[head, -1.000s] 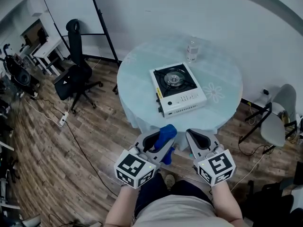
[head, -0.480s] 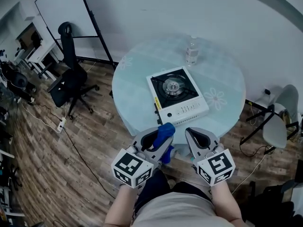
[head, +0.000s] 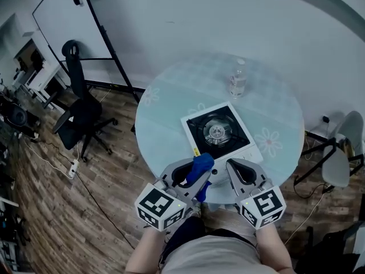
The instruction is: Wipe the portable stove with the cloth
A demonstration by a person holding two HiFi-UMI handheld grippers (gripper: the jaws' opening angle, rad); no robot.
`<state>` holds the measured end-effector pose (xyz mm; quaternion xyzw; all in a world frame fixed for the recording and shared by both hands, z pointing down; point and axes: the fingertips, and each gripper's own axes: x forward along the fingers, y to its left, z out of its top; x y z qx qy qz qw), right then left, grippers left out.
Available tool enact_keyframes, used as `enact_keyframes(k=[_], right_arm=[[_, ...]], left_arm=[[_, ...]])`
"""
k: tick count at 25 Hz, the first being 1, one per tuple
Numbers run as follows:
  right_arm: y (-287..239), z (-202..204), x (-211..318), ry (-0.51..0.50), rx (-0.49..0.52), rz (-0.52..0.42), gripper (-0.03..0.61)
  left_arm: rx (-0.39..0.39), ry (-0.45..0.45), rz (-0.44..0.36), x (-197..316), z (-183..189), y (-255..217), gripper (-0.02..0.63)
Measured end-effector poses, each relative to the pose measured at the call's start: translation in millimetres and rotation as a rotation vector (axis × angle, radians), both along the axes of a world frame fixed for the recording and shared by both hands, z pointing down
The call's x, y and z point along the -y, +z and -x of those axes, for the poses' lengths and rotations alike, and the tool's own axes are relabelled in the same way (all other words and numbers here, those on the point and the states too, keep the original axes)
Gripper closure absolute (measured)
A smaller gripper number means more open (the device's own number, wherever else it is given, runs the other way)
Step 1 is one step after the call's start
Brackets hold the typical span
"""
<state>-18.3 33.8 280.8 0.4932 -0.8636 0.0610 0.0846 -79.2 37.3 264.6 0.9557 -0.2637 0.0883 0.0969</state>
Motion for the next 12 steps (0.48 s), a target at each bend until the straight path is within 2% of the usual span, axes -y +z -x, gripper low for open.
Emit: enact_keyframes(k=[12], right_arm=[[-5,14,106,0.095,-0.002,-0.003,0.557]], left_arm=[[0.028,0.09,0.034,110,20,10,0.469]])
